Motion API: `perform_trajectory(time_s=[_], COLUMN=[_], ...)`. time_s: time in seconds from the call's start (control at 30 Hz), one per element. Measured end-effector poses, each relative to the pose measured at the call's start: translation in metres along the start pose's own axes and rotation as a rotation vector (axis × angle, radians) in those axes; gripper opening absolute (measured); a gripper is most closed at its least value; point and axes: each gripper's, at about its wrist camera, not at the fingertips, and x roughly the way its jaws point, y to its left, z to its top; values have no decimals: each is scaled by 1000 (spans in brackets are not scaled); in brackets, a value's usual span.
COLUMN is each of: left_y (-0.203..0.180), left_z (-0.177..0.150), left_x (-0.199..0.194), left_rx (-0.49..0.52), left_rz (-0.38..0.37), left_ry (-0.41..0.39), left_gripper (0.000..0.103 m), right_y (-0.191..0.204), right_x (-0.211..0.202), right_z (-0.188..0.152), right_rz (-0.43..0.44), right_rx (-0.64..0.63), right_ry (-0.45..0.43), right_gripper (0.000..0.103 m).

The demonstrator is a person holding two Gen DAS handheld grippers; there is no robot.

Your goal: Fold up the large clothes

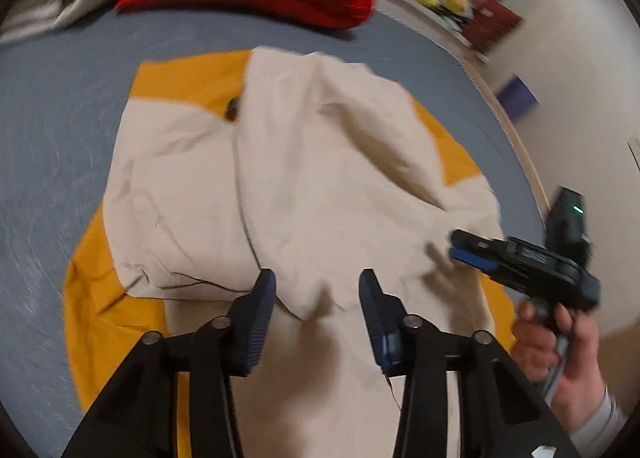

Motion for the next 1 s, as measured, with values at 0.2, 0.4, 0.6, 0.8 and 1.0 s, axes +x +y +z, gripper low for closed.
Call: perform_trajectory(time_s=[0.2, 0.4, 0.6, 0.8, 1.0], left_y=[20, 28, -25, -3, -17], left_z=[-11, -22, -20, -27, -20], left_x=[28, 43, 27, 35, -4], left_rx=[-126, -206, -43, -104, -47], left_rz=[-22, -89, -161, 40, 13], left_ry=[26, 28, 19, 109, -29], left_gripper=[38, 8, 11, 15, 16], right_y=[-3, -6, -4, -18, 25], right_x=[16, 29, -33, 2, -51], right_z=[19, 32, 31, 28, 9], right_rz=[10, 61, 15, -183, -248], right_rx=[-22, 8, 24, 1, -123], right_ry=[-55, -83, -374, -136, -449], right_gripper=[43, 7, 1, 20, 28])
